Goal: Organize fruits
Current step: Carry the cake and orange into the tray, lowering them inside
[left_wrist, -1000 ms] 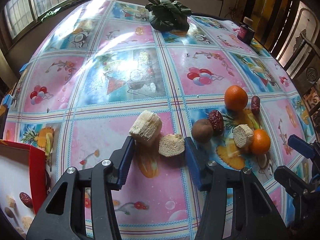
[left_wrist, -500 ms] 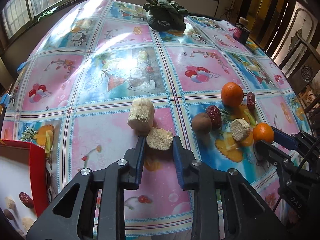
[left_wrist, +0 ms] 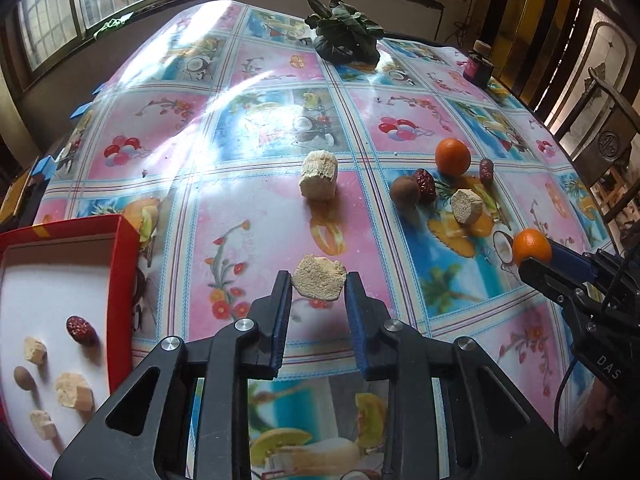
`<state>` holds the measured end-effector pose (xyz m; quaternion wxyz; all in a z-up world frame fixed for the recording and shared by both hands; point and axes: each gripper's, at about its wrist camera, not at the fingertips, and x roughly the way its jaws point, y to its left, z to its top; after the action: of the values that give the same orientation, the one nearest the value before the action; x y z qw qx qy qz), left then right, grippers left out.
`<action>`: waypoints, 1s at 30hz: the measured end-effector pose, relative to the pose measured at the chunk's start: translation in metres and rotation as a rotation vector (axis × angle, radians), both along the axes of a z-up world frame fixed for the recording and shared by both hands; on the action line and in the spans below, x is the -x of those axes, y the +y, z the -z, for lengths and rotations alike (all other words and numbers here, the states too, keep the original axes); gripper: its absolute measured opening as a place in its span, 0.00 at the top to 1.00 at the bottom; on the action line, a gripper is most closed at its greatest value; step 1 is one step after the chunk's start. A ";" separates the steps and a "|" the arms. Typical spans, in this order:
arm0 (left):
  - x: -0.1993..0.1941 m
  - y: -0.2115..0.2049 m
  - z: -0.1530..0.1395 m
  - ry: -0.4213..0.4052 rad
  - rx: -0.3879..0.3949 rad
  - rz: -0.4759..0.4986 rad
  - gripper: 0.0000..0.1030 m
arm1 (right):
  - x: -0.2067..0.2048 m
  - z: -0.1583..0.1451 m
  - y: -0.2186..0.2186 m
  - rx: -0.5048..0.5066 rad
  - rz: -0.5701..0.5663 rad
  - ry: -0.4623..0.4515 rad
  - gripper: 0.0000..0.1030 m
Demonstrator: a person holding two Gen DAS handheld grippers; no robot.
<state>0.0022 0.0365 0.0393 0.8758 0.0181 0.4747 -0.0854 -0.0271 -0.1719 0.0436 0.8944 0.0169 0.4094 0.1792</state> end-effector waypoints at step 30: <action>0.096 0.145 -0.045 -0.104 0.002 -0.250 0.75 | 0.045 -0.031 0.139 0.030 -0.287 -0.050 0.69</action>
<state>-0.0934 0.1820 0.0845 0.9031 -0.0379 0.4271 0.0251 -0.0725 -0.0325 0.0748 0.8696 -0.0597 0.3879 0.2996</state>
